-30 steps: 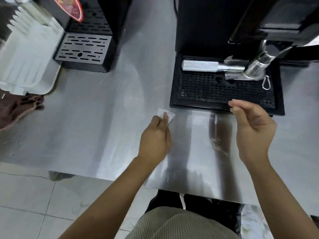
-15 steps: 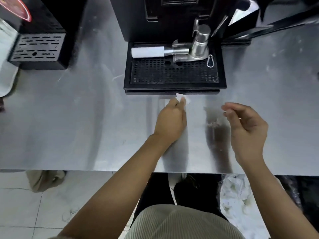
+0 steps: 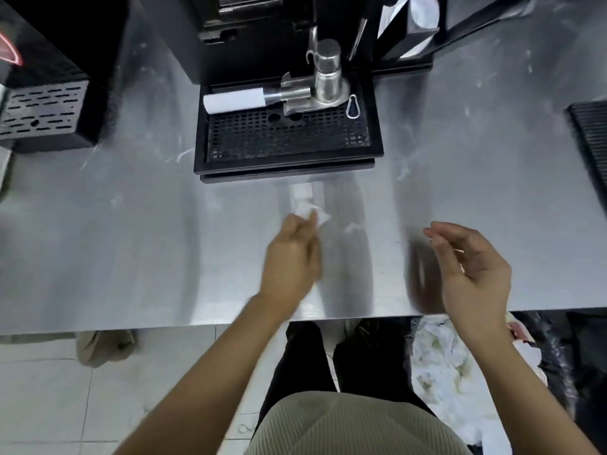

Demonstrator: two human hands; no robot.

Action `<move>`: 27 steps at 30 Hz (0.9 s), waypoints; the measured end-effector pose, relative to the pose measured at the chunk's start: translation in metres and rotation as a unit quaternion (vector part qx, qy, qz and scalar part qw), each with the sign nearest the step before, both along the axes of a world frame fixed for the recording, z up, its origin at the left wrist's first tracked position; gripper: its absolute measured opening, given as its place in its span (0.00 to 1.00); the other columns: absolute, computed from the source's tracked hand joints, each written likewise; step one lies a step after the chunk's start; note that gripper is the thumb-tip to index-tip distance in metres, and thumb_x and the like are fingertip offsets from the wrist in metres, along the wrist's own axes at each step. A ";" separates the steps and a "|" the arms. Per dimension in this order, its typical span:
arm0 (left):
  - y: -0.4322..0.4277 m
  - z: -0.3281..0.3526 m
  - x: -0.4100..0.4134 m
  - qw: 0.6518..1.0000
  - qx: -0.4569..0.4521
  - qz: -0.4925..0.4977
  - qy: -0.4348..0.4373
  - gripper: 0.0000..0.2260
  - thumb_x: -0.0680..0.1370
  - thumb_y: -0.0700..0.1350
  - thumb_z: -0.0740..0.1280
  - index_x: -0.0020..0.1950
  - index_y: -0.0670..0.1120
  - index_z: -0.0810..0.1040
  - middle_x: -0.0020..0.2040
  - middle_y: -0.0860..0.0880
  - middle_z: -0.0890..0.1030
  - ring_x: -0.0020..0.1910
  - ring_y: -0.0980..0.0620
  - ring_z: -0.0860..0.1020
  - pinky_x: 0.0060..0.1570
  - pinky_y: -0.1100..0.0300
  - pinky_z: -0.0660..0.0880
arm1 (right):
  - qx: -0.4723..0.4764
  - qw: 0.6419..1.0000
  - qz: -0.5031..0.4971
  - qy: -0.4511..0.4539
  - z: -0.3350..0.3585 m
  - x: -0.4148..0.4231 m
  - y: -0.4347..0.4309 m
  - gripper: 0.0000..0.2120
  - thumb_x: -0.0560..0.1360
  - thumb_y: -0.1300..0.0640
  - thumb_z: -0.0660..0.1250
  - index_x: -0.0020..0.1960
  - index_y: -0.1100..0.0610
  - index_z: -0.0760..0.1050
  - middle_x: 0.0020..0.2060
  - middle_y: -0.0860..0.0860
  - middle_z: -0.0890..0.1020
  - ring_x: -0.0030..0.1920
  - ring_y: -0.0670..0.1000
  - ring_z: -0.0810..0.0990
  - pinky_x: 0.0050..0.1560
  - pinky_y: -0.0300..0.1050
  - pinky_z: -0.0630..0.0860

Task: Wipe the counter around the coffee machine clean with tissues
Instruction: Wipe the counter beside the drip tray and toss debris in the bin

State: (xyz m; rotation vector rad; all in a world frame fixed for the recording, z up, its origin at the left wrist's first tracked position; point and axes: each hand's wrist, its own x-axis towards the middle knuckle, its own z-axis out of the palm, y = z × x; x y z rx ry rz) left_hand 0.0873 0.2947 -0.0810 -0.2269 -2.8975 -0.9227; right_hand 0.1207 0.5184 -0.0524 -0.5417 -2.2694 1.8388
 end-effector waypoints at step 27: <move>0.104 0.015 0.019 0.994 0.079 -0.046 -0.067 0.16 0.78 0.38 0.60 0.65 0.42 0.77 0.42 0.50 0.72 0.39 0.56 0.74 0.45 0.70 0.70 | 0.010 0.997 -0.070 0.032 -0.009 0.011 0.040 0.08 0.80 0.62 0.64 0.55 0.54 0.79 0.50 0.49 0.84 0.50 0.44 0.82 0.52 0.32 0.74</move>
